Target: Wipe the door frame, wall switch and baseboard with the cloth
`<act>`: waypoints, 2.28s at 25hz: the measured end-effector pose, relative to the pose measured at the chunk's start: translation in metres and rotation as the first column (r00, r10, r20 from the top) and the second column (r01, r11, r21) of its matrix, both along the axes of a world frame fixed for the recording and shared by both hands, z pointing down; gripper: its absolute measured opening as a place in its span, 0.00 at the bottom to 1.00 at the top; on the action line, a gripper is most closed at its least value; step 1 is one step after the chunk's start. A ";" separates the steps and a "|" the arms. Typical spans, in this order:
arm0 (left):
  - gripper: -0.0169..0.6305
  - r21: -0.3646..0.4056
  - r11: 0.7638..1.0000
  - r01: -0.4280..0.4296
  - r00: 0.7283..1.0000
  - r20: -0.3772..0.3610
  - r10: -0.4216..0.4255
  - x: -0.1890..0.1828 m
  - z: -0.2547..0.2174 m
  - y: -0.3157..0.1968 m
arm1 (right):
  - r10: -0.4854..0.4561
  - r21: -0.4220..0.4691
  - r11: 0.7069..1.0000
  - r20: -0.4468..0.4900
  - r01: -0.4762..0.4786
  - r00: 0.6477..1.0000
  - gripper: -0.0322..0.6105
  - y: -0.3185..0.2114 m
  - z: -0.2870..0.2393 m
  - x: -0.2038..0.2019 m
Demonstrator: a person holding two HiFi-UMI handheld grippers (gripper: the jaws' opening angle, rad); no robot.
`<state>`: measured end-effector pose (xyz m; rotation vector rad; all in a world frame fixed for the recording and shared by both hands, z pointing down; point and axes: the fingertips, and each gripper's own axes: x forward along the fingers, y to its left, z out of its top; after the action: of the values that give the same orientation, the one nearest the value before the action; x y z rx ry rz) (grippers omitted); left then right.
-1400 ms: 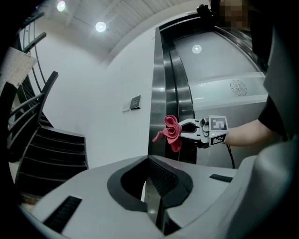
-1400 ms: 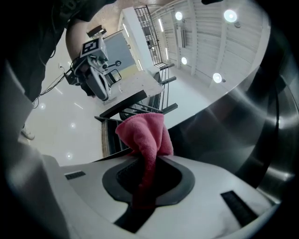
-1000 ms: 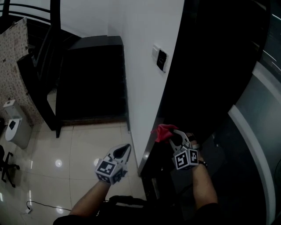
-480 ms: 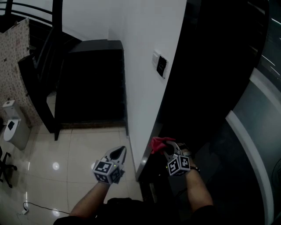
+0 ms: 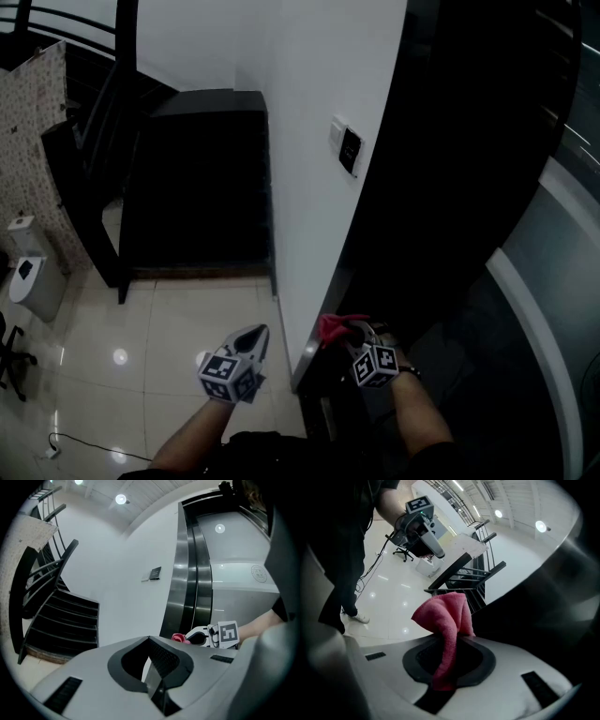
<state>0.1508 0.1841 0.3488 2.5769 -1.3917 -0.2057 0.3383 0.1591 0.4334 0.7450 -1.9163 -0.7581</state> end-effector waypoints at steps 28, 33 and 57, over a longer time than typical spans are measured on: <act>0.03 0.002 0.980 -0.200 0.977 -0.073 0.199 0.059 0.012 -0.009 | 0.239 0.812 0.517 0.166 -0.270 0.957 0.15 0.021 -0.425 0.100; 0.03 -0.001 0.978 -0.207 0.976 -0.068 0.207 0.059 0.016 -0.002 | 0.375 0.831 0.434 0.186 -0.349 0.908 0.15 0.001 -0.454 0.122; 0.03 -0.016 0.978 -0.209 0.977 -0.040 0.208 0.061 0.018 0.002 | 0.460 0.752 0.622 -0.127 -0.218 0.879 0.15 -0.025 -0.341 0.134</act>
<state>0.2121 0.1858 0.3665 2.6636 -1.0939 -0.2049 0.4719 0.1339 0.0928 1.3434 -1.0815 -1.3152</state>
